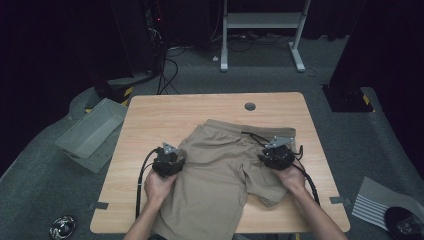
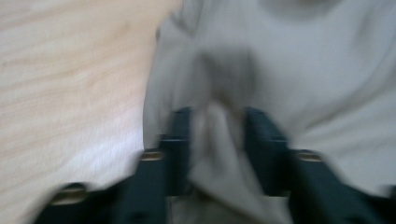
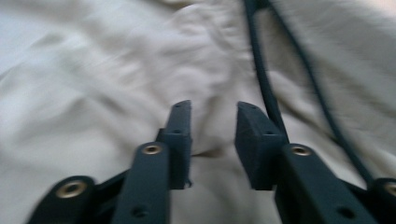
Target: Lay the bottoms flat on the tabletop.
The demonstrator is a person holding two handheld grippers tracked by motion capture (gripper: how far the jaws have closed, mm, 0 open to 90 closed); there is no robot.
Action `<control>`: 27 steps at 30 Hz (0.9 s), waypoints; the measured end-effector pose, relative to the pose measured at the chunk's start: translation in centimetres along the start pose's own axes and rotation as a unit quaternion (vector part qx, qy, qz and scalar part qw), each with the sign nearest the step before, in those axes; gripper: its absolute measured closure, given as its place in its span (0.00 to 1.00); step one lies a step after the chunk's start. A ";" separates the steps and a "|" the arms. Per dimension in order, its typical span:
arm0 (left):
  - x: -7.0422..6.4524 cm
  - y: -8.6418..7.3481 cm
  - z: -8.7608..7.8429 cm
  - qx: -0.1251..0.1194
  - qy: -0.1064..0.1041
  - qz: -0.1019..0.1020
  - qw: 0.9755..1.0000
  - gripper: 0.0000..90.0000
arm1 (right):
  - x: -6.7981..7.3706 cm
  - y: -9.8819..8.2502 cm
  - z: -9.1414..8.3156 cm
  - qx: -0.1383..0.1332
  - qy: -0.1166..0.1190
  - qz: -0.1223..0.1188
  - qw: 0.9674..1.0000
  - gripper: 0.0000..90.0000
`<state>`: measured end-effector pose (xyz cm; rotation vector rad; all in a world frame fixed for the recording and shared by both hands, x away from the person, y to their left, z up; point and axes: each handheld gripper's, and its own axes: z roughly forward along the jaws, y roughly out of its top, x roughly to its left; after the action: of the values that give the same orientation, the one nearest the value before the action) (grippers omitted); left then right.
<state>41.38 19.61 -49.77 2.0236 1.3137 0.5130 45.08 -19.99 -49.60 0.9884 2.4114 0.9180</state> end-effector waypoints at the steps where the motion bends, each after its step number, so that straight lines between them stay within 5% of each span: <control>1: -0.1 0.4 0.2 -0.003 -0.004 0.001 1.000 0.52 | -0.4 0.0 -0.1 -0.003 -0.013 0.009 1.000 0.67; 5: -1.1 2.9 2.3 -0.009 -0.012 0.016 1.000 0.45 | -2.1 0.0 -0.4 -0.014 -0.051 0.052 0.997 0.60; 9: -1.5 4.9 4.9 0.004 -0.004 0.009 1.000 0.46 | -2.8 -0.2 0.5 0.007 -0.047 0.066 0.997 0.61; 11: -1.7 5.3 5.8 0.021 0.006 0.018 1.000 0.57 | -2.7 -0.5 1.5 0.035 -0.043 0.064 0.996 0.65; 14: -1.5 5.2 6.7 0.048 0.019 0.036 0.998 0.79 | -2.7 -0.5 2.0 0.027 -0.020 0.065 0.997 0.84; 16: -1.4 4.9 6.5 0.049 0.022 0.038 0.998 0.91 | -2.3 -0.3 2.1 0.027 -0.014 0.042 0.999 0.97; 18: -1.3 4.5 5.9 0.056 0.040 0.053 0.996 0.95 | -2.2 -0.3 2.2 0.026 -0.005 0.036 0.999 0.99; 23: 0.5 2.9 3.9 0.076 0.054 0.024 0.995 0.96 | -1.9 -0.2 2.2 0.022 0.016 0.023 0.999 1.00; 26: 0.6 2.5 3.0 0.083 0.065 0.029 0.994 0.94 | -0.6 0.2 2.1 0.021 0.018 -0.011 1.000 0.98; 27: 0.7 2.6 2.7 0.075 0.062 0.032 0.995 0.88 | -0.4 0.3 2.0 0.015 0.019 -0.015 1.000 0.91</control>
<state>45.09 18.65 -49.86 2.1923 1.4018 0.5935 46.59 -19.26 -50.80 0.9504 2.4727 0.9000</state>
